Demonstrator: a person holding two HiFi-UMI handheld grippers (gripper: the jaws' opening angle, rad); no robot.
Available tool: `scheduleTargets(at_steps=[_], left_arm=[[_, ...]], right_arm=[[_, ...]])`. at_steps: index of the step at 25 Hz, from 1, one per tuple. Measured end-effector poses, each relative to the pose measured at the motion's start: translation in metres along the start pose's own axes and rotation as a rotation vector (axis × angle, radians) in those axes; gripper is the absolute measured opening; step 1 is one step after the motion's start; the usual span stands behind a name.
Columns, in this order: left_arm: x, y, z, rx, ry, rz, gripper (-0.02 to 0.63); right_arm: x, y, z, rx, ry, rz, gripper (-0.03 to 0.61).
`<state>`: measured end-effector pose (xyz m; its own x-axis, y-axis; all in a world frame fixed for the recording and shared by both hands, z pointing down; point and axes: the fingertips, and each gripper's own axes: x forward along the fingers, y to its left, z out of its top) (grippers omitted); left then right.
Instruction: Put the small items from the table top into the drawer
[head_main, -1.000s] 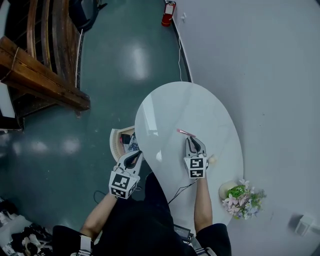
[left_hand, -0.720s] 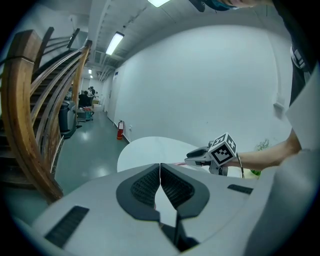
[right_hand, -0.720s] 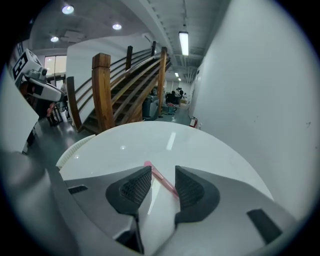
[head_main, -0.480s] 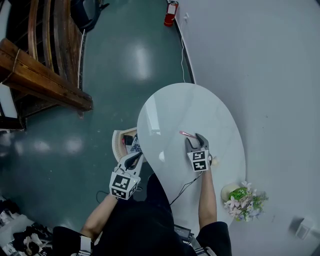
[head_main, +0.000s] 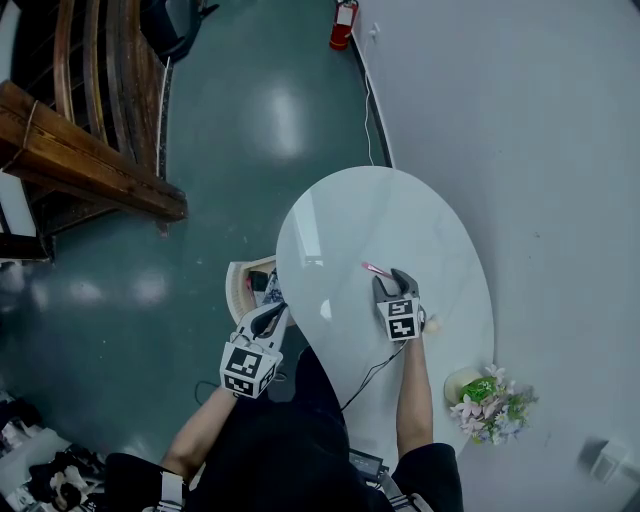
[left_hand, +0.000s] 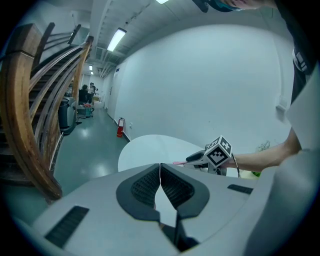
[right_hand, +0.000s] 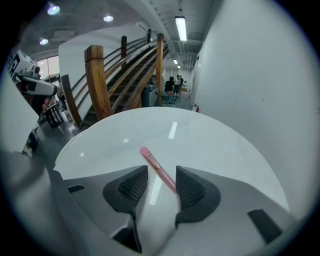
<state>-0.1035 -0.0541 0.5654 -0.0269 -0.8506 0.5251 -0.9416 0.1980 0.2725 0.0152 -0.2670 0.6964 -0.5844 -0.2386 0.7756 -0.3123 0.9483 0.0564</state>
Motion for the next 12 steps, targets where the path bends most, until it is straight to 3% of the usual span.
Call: scheduleTargets(at_steps=[2, 8, 12], left_arm=[[0.0, 0.0, 0.0, 0.001, 0.001, -0.002, 0.02], [-0.003, 0.005, 0.0, -0.001, -0.003, 0.005, 0.02], [-0.005, 0.007, -0.002, 0.0, -0.005, 0.009, 0.02]], right_arm=[[0.0, 0.001, 0.0, 0.012, 0.003, 0.006, 0.19], [0.001, 0.014, 0.0, 0.036, 0.01, 0.024, 0.075], [0.002, 0.015, 0.0, 0.052, 0.007, 0.019, 0.063]])
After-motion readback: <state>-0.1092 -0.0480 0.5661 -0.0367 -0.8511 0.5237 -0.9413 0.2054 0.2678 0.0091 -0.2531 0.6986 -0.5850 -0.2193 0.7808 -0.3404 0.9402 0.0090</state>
